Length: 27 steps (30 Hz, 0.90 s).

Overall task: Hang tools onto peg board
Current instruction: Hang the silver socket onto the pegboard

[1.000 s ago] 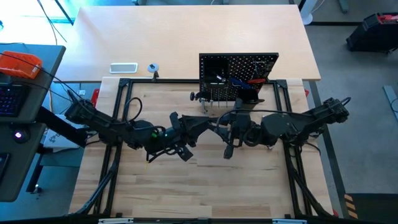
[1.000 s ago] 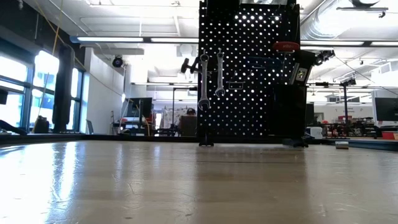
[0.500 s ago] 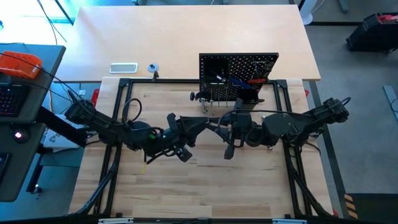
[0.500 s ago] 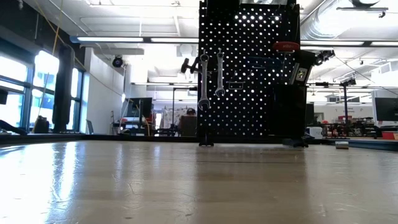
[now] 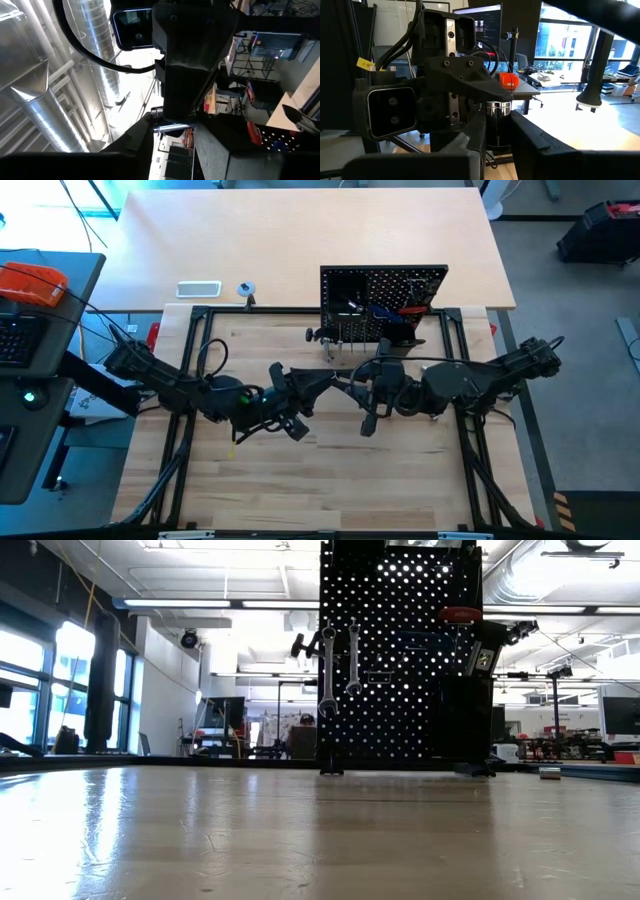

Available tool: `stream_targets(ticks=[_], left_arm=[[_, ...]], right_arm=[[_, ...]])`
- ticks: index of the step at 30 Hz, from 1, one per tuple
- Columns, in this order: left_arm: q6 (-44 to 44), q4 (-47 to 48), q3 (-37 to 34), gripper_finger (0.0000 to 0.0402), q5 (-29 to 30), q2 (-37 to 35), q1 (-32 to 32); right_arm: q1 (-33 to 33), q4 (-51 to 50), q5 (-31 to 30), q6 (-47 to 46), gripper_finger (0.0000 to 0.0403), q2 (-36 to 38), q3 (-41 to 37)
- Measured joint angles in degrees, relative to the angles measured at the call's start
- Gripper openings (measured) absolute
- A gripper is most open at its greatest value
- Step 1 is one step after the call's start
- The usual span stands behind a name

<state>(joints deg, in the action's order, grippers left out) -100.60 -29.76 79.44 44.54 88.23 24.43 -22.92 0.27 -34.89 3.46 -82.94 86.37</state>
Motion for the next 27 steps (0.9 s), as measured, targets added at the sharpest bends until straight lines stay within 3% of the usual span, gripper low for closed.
stream_targets(ticks=[8, 15, 22, 27], left_arm=[[-0.2, 0.0, 0.0, 0.0101, 0.8, 0.0, 0.0], [-0.4, -0.2, 0.0, 0.0099, 2.2, -0.1, 0.0], [-0.5, -0.2, 0.0, 0.0098, 3.8, -0.2, -1.0], [3.0, -0.2, 0.0, 0.0098, 3.8, -1.6, -4.0]], right_arm=[[-0.4, -0.6, -0.2, 0.0, 0.0083, 0.0, 0.0], [-3.2, -1.1, -6.6, 3.2, 0.0126, 0.0, 0.0], [-8.4, -1.8, -18.2, 8.9, 0.0153, 0.1, 0.0], [-12.4, -10.2, -28.0, 4.8, 0.0156, 0.1, 0.0]])
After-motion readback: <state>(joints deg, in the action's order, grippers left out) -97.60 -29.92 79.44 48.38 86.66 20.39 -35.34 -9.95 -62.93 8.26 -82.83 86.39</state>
